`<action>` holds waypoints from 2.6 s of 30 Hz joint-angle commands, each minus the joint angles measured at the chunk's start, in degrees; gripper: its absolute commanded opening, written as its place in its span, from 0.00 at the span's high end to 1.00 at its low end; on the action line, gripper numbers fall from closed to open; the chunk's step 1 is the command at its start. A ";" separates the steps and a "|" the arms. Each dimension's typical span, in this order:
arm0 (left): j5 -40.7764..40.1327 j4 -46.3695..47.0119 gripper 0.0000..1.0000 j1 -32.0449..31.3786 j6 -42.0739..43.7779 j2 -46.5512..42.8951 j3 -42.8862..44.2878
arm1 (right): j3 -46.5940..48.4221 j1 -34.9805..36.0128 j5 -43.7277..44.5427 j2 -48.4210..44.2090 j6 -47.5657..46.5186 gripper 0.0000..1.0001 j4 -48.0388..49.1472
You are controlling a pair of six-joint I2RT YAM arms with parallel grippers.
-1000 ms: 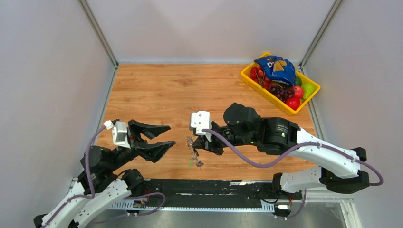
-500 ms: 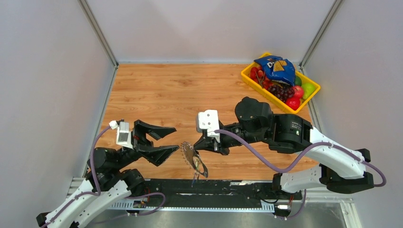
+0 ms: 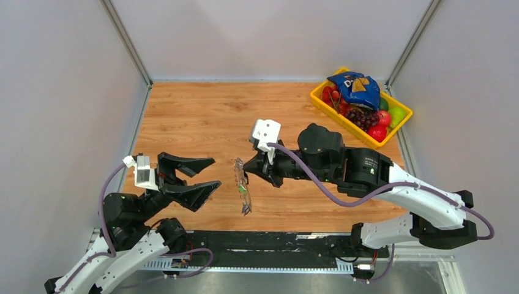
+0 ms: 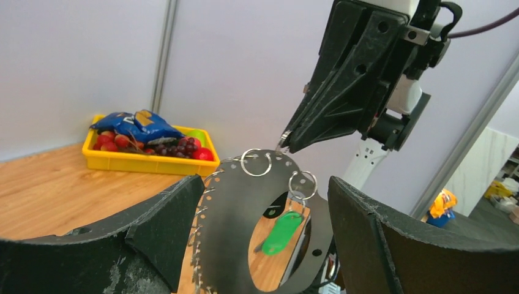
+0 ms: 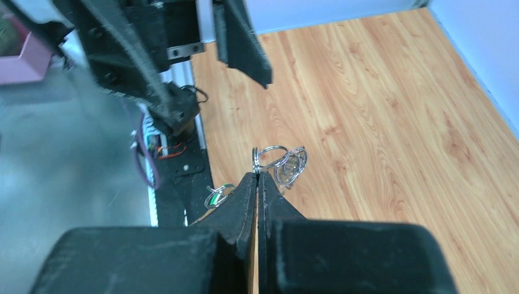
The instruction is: Put the keys on the keyring
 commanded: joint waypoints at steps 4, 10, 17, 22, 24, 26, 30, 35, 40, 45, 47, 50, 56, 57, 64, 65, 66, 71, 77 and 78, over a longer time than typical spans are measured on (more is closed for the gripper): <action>-3.79 -5.71 0.15 -0.07 2.56 2.77 4.83 | 1.03 -0.10 16.08 1.60 8.16 1.00 8.76; -4.56 -5.64 0.14 -0.04 3.32 3.53 5.38 | 3.33 -0.25 22.90 4.08 11.77 1.00 10.22; -4.17 -6.05 0.13 -0.15 6.50 7.47 7.31 | 7.85 -1.97 26.03 7.61 15.20 1.00 10.22; -5.97 -7.34 0.10 -0.09 10.95 11.37 8.79 | 10.45 -4.23 25.18 9.70 16.34 1.00 9.90; -6.77 -7.71 0.08 -0.03 12.91 12.27 9.34 | 11.32 -5.01 24.68 10.56 16.46 1.00 9.61; -7.66 -7.71 0.07 -0.02 15.03 12.71 9.58 | 11.73 -5.72 23.75 11.09 16.63 1.00 9.43; -9.15 -7.31 0.06 -0.10 18.06 13.94 9.36 | 12.13 -6.45 21.87 11.87 16.80 1.00 9.50; -10.38 -6.29 0.09 -0.15 20.34 17.14 8.90 | 13.12 -7.03 20.08 12.48 16.90 1.00 9.43; -9.78 -4.30 0.19 -0.10 21.56 20.63 8.12 | 13.54 -7.11 19.34 12.28 16.92 1.00 9.56; -10.18 -2.61 0.29 -0.09 22.31 22.42 7.40 | 13.63 -7.16 18.72 11.94 16.56 1.00 9.62; -9.90 -2.17 0.43 -0.13 22.29 22.95 7.19 | 13.55 -7.22 18.49 11.75 16.54 1.00 9.67; -9.78 -2.15 0.59 -0.09 22.10 23.56 7.33 | 13.38 -7.26 18.33 11.53 16.38 1.00 9.92; -9.96 -2.35 0.60 -0.13 21.63 23.18 6.51 | 13.11 -7.39 17.91 11.11 16.29 1.00 10.33; -10.13 -2.54 0.60 -0.13 21.53 23.10 6.25 | 13.07 -7.37 17.93 11.03 16.26 1.00 10.42; -10.38 -4.28 0.67 -0.08 20.94 22.60 5.93 | 13.36 -7.44 18.19 10.57 15.87 1.00 11.05; -10.38 -4.32 0.69 -0.08 20.94 22.59 5.87 | 13.37 -7.45 18.07 10.57 15.85 1.00 11.09; -10.34 -4.27 0.72 -0.12 20.94 22.59 5.86 | 13.39 -7.48 17.91 10.56 15.92 1.00 11.19; -10.26 -4.65 0.98 -0.05 21.02 23.17 6.52 | 13.13 -7.48 17.85 10.49 16.19 1.00 11.46; -10.47 -6.30 1.00 -0.08 21.03 23.32 7.77 | 11.08 -7.47 19.47 8.55 15.96 1.00 11.97; -10.61 -6.85 1.00 -0.10 20.98 23.35 8.04 | 10.42 -7.46 19.77 8.16 15.87 1.00 12.12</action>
